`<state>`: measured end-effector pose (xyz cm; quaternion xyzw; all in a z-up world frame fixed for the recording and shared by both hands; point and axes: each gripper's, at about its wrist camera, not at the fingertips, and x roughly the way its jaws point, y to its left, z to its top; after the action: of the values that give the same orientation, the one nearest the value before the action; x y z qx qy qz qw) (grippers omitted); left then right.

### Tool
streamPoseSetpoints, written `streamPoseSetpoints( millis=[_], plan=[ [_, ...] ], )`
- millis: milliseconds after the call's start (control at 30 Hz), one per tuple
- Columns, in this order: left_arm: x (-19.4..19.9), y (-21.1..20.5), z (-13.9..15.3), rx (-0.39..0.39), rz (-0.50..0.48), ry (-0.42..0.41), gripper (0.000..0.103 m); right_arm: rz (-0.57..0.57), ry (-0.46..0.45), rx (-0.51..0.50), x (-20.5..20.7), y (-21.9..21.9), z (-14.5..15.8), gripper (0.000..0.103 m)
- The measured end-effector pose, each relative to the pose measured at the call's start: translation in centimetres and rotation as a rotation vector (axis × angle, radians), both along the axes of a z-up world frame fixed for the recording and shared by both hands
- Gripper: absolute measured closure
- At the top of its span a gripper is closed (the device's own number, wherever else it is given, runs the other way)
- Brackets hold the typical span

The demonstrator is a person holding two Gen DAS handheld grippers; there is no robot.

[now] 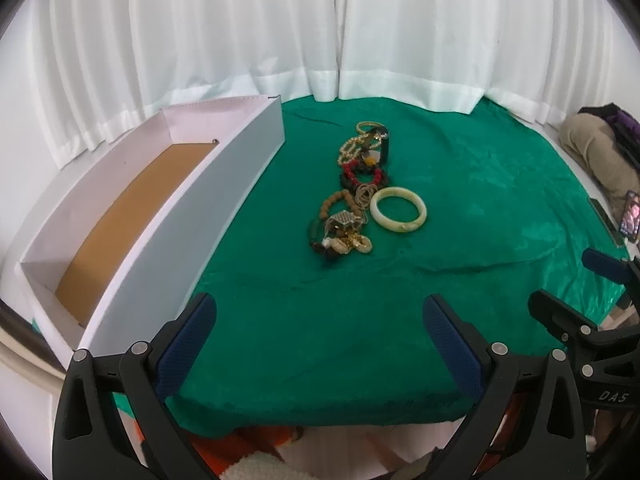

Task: Organize jewelry

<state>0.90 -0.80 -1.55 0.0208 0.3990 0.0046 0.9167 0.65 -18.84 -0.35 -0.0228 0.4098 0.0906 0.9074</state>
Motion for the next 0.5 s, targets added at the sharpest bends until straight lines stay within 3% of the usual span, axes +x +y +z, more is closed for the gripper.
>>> streamPoseSetpoints(
  millis=[500],
  plan=[
    [-0.17,0.04,0.06,0.002,0.005,0.006,0.000,0.000,-0.002,0.001,-0.03,0.01,-0.03,0.000]
  ],
)
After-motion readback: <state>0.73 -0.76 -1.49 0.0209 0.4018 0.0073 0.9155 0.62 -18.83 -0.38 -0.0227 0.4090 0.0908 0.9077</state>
